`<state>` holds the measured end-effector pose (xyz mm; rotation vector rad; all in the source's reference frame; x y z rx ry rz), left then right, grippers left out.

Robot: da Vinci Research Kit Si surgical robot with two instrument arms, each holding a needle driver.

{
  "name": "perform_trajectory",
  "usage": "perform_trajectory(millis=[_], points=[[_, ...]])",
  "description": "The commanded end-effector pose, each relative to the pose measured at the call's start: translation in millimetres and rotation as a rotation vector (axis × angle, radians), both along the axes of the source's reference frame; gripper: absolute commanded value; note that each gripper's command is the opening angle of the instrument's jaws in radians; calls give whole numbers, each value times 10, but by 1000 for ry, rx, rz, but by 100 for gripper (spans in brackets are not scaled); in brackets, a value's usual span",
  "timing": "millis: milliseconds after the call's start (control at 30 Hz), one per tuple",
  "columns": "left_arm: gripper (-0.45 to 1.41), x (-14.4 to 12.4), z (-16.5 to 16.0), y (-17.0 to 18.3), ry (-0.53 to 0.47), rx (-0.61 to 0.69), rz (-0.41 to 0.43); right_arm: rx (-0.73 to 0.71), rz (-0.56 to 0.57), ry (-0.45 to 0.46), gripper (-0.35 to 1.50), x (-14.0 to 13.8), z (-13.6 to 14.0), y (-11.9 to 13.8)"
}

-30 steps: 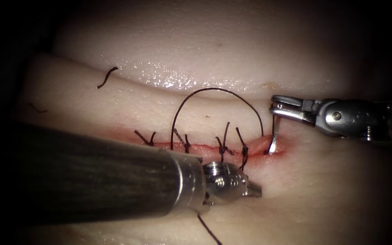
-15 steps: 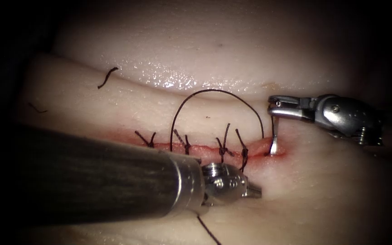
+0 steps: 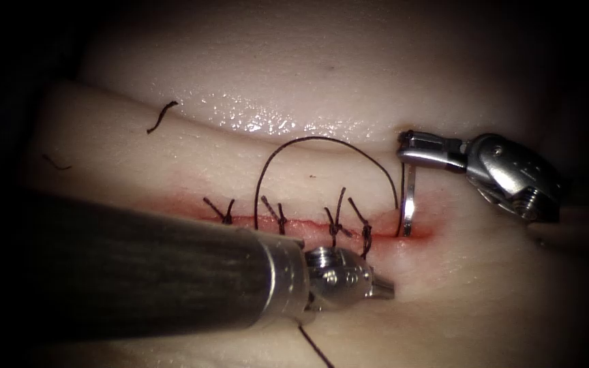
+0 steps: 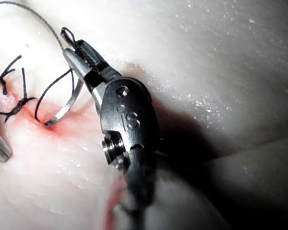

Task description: Wound Closure

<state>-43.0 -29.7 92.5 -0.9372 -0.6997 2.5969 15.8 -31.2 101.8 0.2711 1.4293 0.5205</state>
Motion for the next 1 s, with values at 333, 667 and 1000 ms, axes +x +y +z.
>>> perform_trajectory(millis=[333, 667, 1000], points=[[-17, -2, 6, -4, -5, 3, -3, 55, -55, -14, -35, 6, 14, -15], [-17, 0, 8, -4, -7, 1, 0, 148, -66, 59, -35, 7, 15, -13], [-17, 0, 9, -5, -6, 0, 0, 292, -52, 106, -35, 10, 19, -25]])
